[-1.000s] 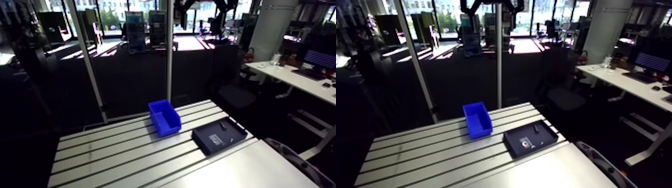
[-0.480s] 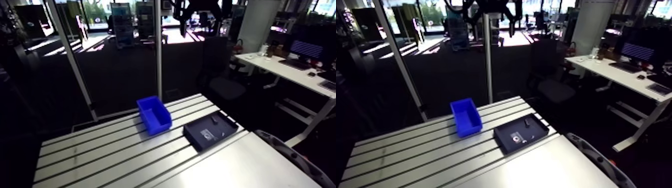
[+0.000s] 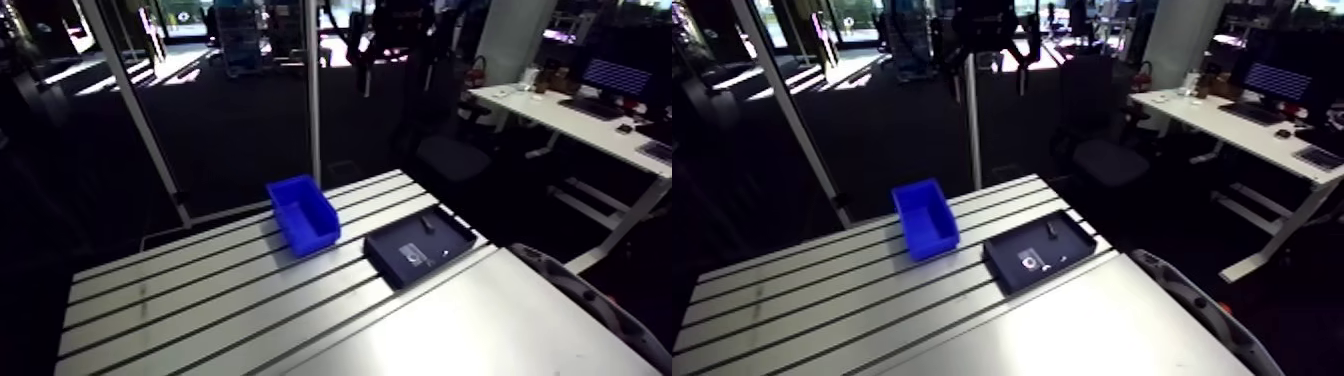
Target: Pick up the M10 bolt from the tray and put it into the blue bin.
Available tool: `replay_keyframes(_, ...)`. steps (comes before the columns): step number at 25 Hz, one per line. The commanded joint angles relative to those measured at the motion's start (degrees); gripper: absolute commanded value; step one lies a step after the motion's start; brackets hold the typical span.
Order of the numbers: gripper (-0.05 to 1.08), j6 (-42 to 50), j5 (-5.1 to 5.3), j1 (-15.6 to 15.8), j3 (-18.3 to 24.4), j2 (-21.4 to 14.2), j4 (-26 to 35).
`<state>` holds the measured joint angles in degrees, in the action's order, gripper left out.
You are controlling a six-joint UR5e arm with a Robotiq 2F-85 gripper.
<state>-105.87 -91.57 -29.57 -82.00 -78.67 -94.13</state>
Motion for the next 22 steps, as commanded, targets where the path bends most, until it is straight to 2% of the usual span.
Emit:
replay_keyframes(1,0.01,-0.35,-0.05,-1.46,-1.18,2.61,-3.47)
replay_keyframes(11,0.01,-0.35,-0.32,-4.36,-2.15,5.25,-5.31)
replay_keyframes(22,0.01,-0.44,-0.32,-7.09,-6.46,6.65,-10.06)
